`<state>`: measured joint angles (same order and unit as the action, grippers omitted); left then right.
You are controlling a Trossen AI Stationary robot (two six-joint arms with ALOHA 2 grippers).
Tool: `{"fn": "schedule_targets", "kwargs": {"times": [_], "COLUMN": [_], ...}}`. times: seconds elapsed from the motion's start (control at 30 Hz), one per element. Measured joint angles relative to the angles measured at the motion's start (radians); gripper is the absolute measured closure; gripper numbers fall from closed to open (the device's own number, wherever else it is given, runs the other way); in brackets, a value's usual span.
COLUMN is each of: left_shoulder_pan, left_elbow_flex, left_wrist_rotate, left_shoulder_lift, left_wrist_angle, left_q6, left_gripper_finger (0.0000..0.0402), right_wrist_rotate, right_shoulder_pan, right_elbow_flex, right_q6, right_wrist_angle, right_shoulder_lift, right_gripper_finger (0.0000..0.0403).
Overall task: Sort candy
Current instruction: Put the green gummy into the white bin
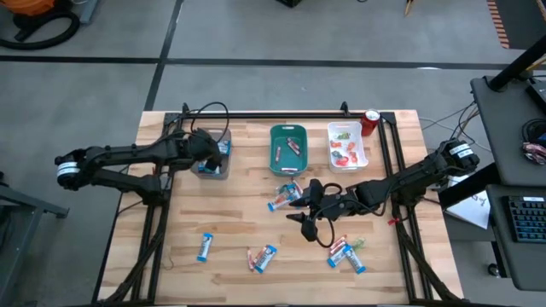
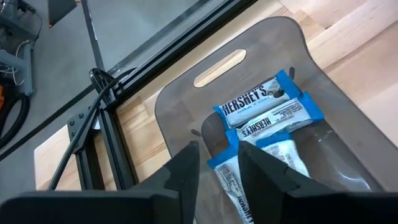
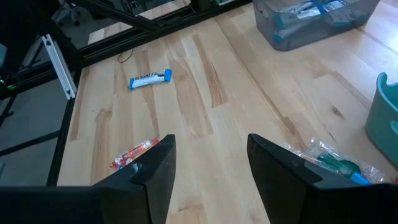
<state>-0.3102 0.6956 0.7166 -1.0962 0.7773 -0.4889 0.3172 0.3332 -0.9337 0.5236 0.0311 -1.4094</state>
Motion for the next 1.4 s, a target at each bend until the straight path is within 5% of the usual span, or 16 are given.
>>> {"fn": "schedule_targets", "kwargs": {"times": [0.2, 0.47, 0.87, 1.07, 1.4], "left_shoulder_pan": [0.074, 0.329, 0.678, 0.73, 0.735], "left_elbow_flex": [0.0, 0.0, 0.0, 0.0, 0.021], "left_wrist_rotate": [-0.001, -0.003, 0.002, 0.004, 0.006], "left_shoulder_lift": [0.023, 0.05, -0.033, -0.143, -0.249], "left_wrist_angle": [-0.041, -0.174, -0.527, -0.698, -0.725], "left_q6": [-0.006, -0.008, 0.034, 0.126, 0.114], "left_gripper_finger": [0.0286, 0.0286, 0.0286, 0.0286, 0.0286], "right_wrist_rotate": [-0.002, -0.017, -0.237, -0.26, -0.537], "right_shoulder_pan": [0.0, 0.001, 0.03, 0.057, 0.122], "right_elbow_flex": [0.0, 0.001, -0.008, -0.072, -0.087], "right_q6": [0.009, 0.194, 0.539, 0.684, 0.801], "right_wrist_angle": [-0.002, -0.1, -0.425, -0.672, -0.948], "right_shoulder_lift": [0.0, -0.001, -0.001, -0.001, -0.001], "right_gripper_finger": [0.0213, 0.0213, 0.0213, 0.0223, 0.0245]}}
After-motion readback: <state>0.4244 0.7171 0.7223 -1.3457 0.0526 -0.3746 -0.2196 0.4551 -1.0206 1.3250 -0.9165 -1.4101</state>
